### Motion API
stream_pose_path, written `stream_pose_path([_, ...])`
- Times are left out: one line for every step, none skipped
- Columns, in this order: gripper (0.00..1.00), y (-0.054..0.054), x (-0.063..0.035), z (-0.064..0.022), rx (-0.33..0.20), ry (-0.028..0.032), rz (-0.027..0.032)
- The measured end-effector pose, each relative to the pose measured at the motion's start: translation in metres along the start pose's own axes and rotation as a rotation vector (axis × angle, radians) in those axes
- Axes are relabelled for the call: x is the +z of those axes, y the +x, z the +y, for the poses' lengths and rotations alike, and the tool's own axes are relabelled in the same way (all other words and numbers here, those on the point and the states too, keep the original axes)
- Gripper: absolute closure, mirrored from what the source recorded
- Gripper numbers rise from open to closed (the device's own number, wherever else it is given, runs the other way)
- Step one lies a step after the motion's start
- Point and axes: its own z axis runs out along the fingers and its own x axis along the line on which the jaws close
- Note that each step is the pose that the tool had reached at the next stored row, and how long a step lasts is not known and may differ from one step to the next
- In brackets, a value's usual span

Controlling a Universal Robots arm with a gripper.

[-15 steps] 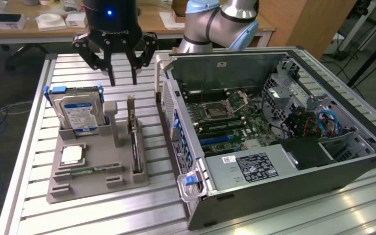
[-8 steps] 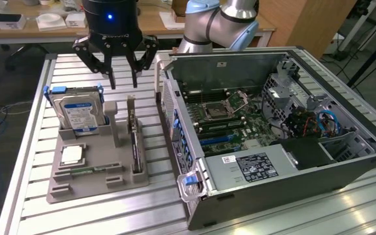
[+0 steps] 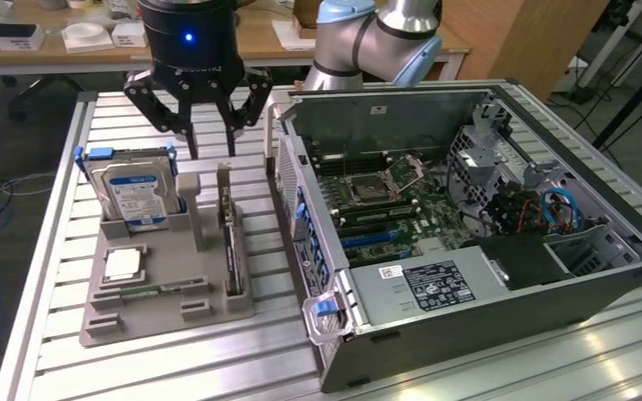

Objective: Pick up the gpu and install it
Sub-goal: 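Pick up the gpu and move the gpu toward the slot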

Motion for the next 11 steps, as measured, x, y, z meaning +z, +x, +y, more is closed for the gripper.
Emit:
stream_pose_path([0.53, -0.0001, 0.0004, -0.0011, 0.000, 0.0000, 0.0000])
stream_pose_path([0.53, -0.0002, 0.0008, -0.0021, 0.000, 0.0000, 0.0000])
stream_pose_path([0.53, -0.0002, 0.0014, -0.0031, 0.000, 0.0000, 0.0000])
stream_pose_path([0.53, -0.0003, 0.0020, -0.0039, 0.000, -0.0001, -0.0001])
stream_pose_path([0.53, -0.0004, 0.0025, -0.0048, 0.000, 0.0000, 0.0000])
stream_pose_path([0.53, -0.0004, 0.0033, -0.0056, 0.000, -0.0001, -0.0001])
stream_pose_path([0.53, -0.0005, 0.0041, -0.0063, 0.000, -0.0001, -0.0001])
stream_pose_path([0.53, -0.0005, 0.0048, -0.0068, 0.000, 0.0001, 0.0001])
stream_pose_path([0.53, -0.0005, 0.0057, -0.0071, 0.000, 0.0001, 0.0000])
stream_pose_path([0.53, -0.0006, 0.0068, -0.0074, 0.000, 0.0001, 0.0001])
stream_pose_path([0.53, -0.0006, 0.0080, -0.0077, 0.000, 0.0001, 0.0001])
